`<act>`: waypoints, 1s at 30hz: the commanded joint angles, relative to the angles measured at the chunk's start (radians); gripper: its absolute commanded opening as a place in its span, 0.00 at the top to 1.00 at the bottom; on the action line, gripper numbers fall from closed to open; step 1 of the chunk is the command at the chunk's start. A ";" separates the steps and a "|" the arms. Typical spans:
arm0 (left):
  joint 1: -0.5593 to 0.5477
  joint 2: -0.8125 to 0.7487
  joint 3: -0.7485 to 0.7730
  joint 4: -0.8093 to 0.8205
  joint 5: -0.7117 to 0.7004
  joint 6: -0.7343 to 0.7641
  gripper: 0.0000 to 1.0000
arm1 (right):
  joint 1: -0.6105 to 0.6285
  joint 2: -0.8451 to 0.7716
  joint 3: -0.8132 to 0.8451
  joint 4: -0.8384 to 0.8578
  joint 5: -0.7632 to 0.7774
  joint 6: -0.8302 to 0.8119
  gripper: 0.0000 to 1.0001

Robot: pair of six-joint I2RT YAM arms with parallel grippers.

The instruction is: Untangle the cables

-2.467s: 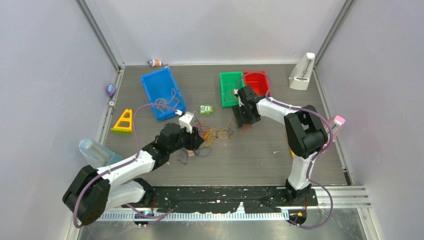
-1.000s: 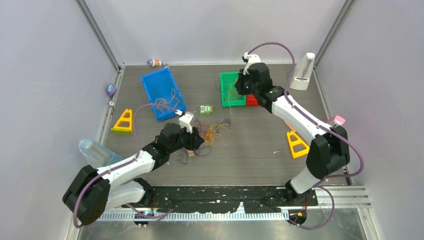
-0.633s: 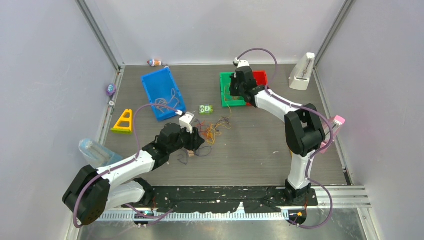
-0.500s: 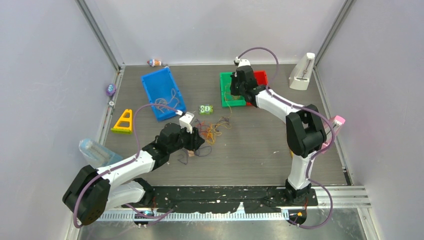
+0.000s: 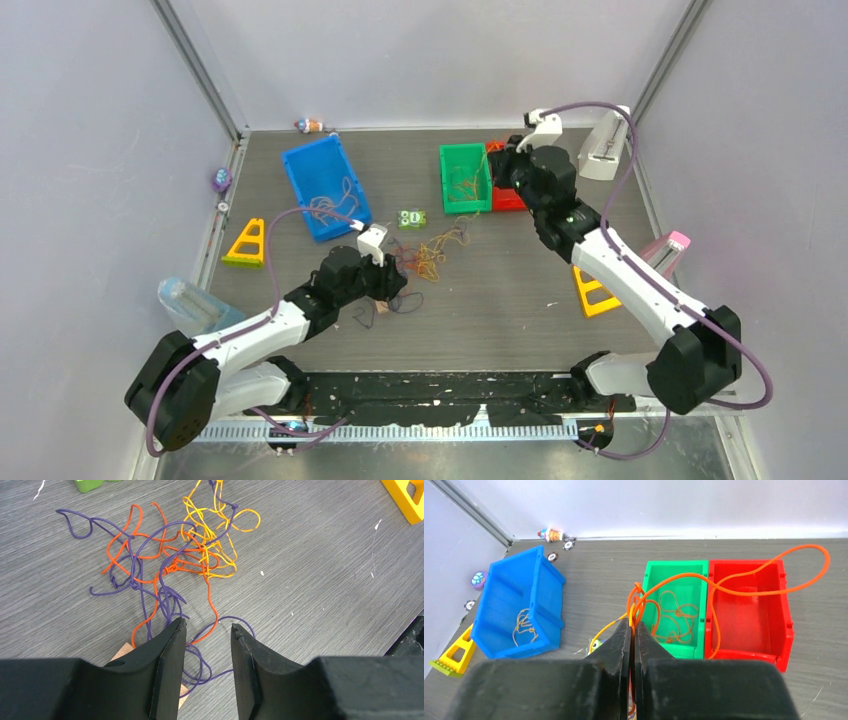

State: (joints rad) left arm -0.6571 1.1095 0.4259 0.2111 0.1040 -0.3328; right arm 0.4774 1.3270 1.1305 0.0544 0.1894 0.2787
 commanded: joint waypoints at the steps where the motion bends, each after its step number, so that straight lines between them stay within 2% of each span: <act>1: -0.003 -0.024 0.030 0.027 -0.013 0.008 0.61 | 0.020 -0.035 -0.134 0.125 0.016 0.033 0.95; 4: -0.003 -0.034 0.021 0.039 -0.007 0.008 0.59 | 0.043 -0.062 -0.167 0.160 0.007 0.019 0.95; 6: -0.009 -0.046 0.013 0.046 -0.013 0.015 0.54 | 0.054 -0.079 -0.182 0.174 0.002 0.016 0.95; 7: -0.018 -0.053 0.012 0.047 -0.027 0.024 0.46 | 0.057 -0.092 -0.187 0.182 -0.002 0.017 0.95; 10: -0.065 -0.094 -0.001 0.047 -0.133 0.060 0.09 | 0.067 -0.120 -0.213 0.211 -0.016 0.023 0.94; 11: -0.078 -0.112 -0.009 0.061 -0.161 0.071 0.02 | 0.069 -0.134 -0.217 0.215 -0.019 0.023 0.95; 16: -0.088 -0.135 0.040 0.052 -0.165 0.109 0.00 | 0.076 -0.172 -0.236 0.231 -0.034 0.024 0.95; 20: -0.088 -0.080 0.109 0.103 -0.096 0.148 0.01 | 0.077 -0.226 -0.243 0.226 -0.040 0.036 0.95; 26: -0.088 0.082 0.206 0.286 0.065 0.193 0.03 | 0.078 -0.285 -0.217 0.168 -0.055 0.046 0.95; 30: -0.095 0.264 0.338 0.346 0.172 0.204 0.03 | 0.078 -0.293 -0.183 0.136 -0.107 0.050 0.95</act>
State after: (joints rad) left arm -0.7444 1.2465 0.6384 0.4026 0.1471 -0.1692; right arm 0.5488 1.0534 0.8928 0.1982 0.1329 0.3164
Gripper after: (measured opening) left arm 0.973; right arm 0.072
